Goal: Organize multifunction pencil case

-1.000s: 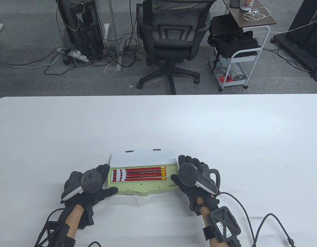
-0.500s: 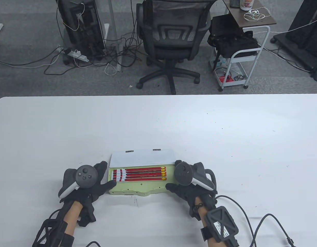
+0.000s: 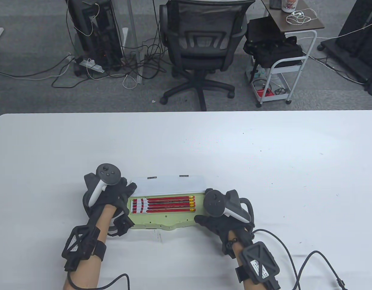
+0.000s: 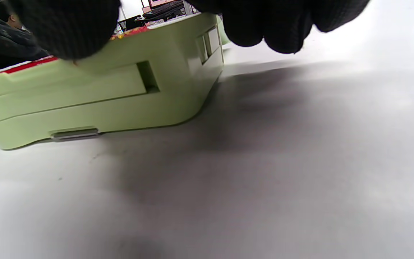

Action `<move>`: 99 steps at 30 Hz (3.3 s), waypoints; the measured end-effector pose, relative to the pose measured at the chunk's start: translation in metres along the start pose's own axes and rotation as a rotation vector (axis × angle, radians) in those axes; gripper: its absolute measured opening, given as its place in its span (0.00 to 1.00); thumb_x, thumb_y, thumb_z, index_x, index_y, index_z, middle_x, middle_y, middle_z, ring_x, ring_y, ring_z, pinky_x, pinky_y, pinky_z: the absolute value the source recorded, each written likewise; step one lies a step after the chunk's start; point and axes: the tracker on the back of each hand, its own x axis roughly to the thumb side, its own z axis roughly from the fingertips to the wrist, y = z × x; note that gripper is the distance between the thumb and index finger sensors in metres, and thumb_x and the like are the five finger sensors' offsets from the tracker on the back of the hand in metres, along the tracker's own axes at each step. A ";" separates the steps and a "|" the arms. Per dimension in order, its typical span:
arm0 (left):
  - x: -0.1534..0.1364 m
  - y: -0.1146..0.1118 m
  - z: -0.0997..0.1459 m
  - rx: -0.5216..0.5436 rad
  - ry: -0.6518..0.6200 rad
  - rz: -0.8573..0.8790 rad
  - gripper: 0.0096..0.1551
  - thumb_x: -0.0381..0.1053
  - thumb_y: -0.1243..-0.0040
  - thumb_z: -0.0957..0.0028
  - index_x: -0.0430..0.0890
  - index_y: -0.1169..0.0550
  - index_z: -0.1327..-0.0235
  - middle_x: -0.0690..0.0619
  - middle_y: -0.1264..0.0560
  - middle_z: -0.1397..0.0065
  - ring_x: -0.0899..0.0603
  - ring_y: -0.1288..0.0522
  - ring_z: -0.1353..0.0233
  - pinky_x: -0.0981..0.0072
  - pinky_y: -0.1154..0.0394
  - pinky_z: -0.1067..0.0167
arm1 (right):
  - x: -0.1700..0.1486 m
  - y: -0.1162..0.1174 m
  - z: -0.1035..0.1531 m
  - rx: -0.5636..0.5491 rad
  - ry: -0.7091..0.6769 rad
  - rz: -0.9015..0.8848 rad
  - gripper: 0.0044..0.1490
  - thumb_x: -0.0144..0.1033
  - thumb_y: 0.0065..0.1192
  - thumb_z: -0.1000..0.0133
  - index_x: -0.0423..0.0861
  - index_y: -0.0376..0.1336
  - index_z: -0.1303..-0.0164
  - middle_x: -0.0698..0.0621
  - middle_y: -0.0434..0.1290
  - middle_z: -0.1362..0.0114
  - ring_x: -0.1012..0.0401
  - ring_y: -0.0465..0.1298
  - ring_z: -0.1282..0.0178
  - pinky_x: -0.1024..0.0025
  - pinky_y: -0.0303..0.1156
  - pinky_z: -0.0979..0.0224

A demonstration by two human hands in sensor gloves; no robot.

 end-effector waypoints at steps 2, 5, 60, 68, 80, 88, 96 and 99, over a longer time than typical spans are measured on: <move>0.005 -0.001 -0.005 0.006 0.010 -0.015 0.34 0.54 0.37 0.40 0.38 0.26 0.25 0.39 0.16 0.32 0.37 0.13 0.42 0.43 0.18 0.46 | 0.000 0.000 0.000 0.000 0.000 -0.002 0.64 0.59 0.58 0.49 0.27 0.44 0.19 0.26 0.55 0.20 0.29 0.63 0.23 0.32 0.61 0.25; 0.012 -0.002 -0.009 0.013 0.027 -0.004 0.32 0.49 0.33 0.40 0.36 0.26 0.26 0.39 0.15 0.34 0.39 0.12 0.44 0.45 0.17 0.48 | 0.000 -0.001 -0.001 -0.003 0.001 -0.005 0.63 0.59 0.59 0.50 0.26 0.45 0.19 0.26 0.56 0.20 0.30 0.64 0.24 0.33 0.62 0.25; -0.032 -0.028 0.087 0.218 -0.473 0.042 0.36 0.63 0.47 0.41 0.45 0.28 0.24 0.40 0.27 0.20 0.26 0.26 0.26 0.28 0.30 0.35 | -0.012 -0.019 0.011 -0.122 -0.072 -0.161 0.60 0.60 0.59 0.51 0.31 0.51 0.19 0.25 0.63 0.24 0.30 0.70 0.28 0.33 0.67 0.28; -0.026 -0.034 0.089 0.262 -0.494 -0.097 0.36 0.63 0.46 0.41 0.46 0.29 0.24 0.42 0.27 0.20 0.27 0.27 0.25 0.28 0.31 0.34 | 0.014 -0.003 0.002 -0.083 -0.046 0.084 0.59 0.57 0.61 0.51 0.32 0.50 0.19 0.26 0.63 0.24 0.31 0.71 0.28 0.34 0.68 0.28; -0.025 -0.033 0.089 0.272 -0.534 -0.176 0.36 0.63 0.46 0.41 0.46 0.29 0.23 0.42 0.27 0.20 0.27 0.27 0.25 0.27 0.31 0.34 | 0.015 -0.003 0.004 -0.082 -0.042 0.088 0.58 0.57 0.60 0.50 0.32 0.50 0.19 0.26 0.63 0.24 0.31 0.70 0.28 0.34 0.67 0.28; -0.030 -0.018 0.090 0.378 -0.493 -0.366 0.44 0.64 0.47 0.41 0.44 0.38 0.16 0.36 0.36 0.13 0.22 0.36 0.19 0.22 0.38 0.31 | 0.001 -0.026 0.016 -0.298 -0.035 0.065 0.58 0.58 0.58 0.49 0.33 0.50 0.18 0.26 0.57 0.20 0.28 0.61 0.23 0.29 0.59 0.26; -0.040 -0.005 0.090 0.400 -0.389 -0.476 0.63 0.73 0.52 0.44 0.47 0.69 0.16 0.31 0.72 0.12 0.13 0.69 0.21 0.17 0.61 0.33 | -0.020 -0.036 0.022 -0.348 0.012 0.080 0.66 0.62 0.54 0.49 0.35 0.33 0.16 0.24 0.32 0.19 0.27 0.34 0.22 0.24 0.39 0.27; -0.041 -0.004 0.090 0.398 -0.374 -0.490 0.63 0.73 0.53 0.43 0.47 0.70 0.17 0.31 0.73 0.13 0.13 0.71 0.22 0.16 0.62 0.34 | -0.024 -0.035 0.022 -0.333 0.025 0.079 0.67 0.63 0.54 0.49 0.35 0.33 0.16 0.24 0.32 0.19 0.27 0.33 0.22 0.24 0.38 0.27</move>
